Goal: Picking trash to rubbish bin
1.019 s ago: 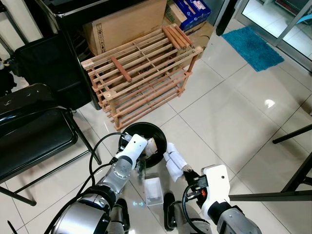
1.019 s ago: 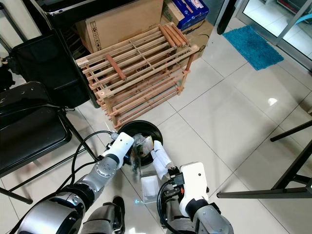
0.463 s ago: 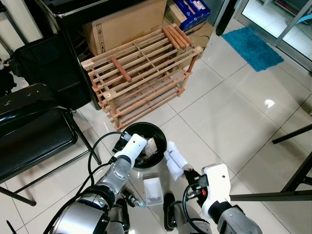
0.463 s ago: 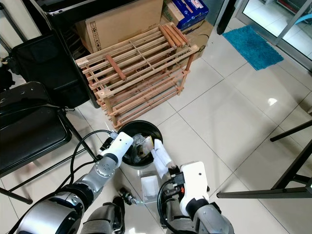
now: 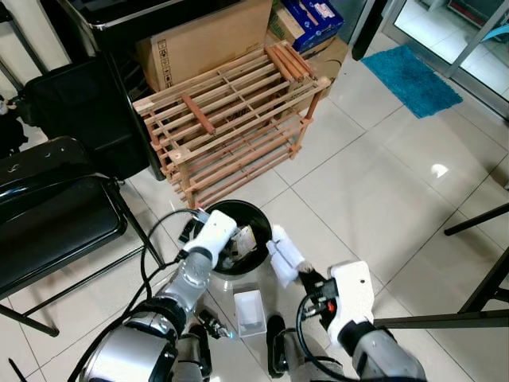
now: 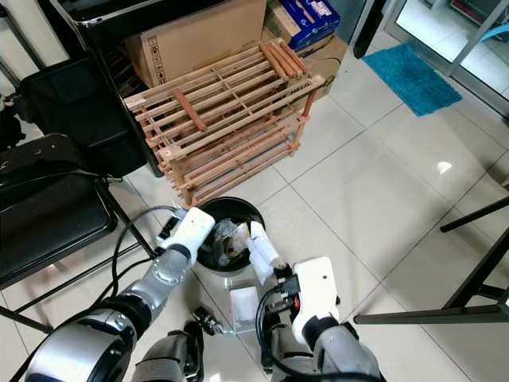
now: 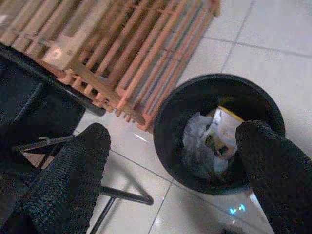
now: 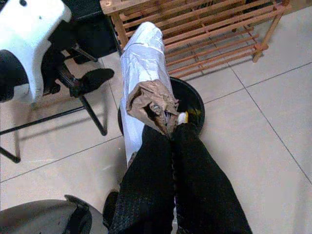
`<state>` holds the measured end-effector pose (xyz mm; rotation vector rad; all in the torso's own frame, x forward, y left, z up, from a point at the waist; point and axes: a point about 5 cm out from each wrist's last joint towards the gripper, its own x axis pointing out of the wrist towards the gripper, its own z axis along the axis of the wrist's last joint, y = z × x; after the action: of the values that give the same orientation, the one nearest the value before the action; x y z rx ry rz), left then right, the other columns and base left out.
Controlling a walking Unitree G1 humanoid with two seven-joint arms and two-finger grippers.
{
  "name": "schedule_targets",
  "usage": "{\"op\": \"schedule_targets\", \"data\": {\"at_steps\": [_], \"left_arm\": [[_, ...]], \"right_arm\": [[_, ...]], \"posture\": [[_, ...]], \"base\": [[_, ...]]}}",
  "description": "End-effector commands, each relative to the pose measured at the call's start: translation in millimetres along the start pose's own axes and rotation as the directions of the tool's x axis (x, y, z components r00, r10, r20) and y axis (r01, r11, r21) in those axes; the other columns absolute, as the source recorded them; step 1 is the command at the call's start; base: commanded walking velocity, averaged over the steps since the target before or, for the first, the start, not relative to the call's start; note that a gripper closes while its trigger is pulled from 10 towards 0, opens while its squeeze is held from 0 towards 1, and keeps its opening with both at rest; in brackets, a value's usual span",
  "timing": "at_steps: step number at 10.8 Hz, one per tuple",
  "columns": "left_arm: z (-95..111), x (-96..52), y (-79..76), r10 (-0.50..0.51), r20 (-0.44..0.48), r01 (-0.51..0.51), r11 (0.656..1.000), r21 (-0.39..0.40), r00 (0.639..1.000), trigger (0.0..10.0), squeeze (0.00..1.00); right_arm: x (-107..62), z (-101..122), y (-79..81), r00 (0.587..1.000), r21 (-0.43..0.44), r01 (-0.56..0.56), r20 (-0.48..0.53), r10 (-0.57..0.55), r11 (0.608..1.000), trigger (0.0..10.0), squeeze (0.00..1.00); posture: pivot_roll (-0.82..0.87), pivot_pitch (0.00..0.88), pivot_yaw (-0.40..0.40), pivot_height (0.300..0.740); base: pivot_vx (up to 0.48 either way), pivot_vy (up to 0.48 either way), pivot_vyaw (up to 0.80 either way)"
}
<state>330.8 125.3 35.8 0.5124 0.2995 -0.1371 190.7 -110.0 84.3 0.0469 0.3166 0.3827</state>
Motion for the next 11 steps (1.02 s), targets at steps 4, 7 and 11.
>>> {"op": "schedule_targets", "data": {"at_steps": [4,7,11], "left_arm": [[4,-3.7,14.0,0.072,0.096,-0.057,0.987,-0.148,0.993,10.0,1.0],[16,-9.8,24.6,0.089,0.176,-0.05,0.976,-0.214,0.98,10.0,0.0],[13,-35.9,51.5,0.094,0.217,-0.045,0.974,-0.221,0.972,10.0,0.0]], "right_arm": [[19.4,10,-22.2,0.997,-0.016,0.042,0.069,-0.041,0.999,10.0,0.0],[35.8,22,-33.3,0.989,-0.03,0.07,0.134,-0.065,0.997,10.0,0.0],[59.2,30,-45.2,0.987,-0.048,0.045,0.156,-0.037,0.998,10.0,0.0]], "posture": [[0.05,0.261,-0.079,0.74],[0.14,0.246,-0.072,0.74],[0.24,0.267,-0.079,0.74]], "base": [[0.0,0.0,0.0],[0.0,0.0,0.0],[0.0,0.0,0.0]]}}
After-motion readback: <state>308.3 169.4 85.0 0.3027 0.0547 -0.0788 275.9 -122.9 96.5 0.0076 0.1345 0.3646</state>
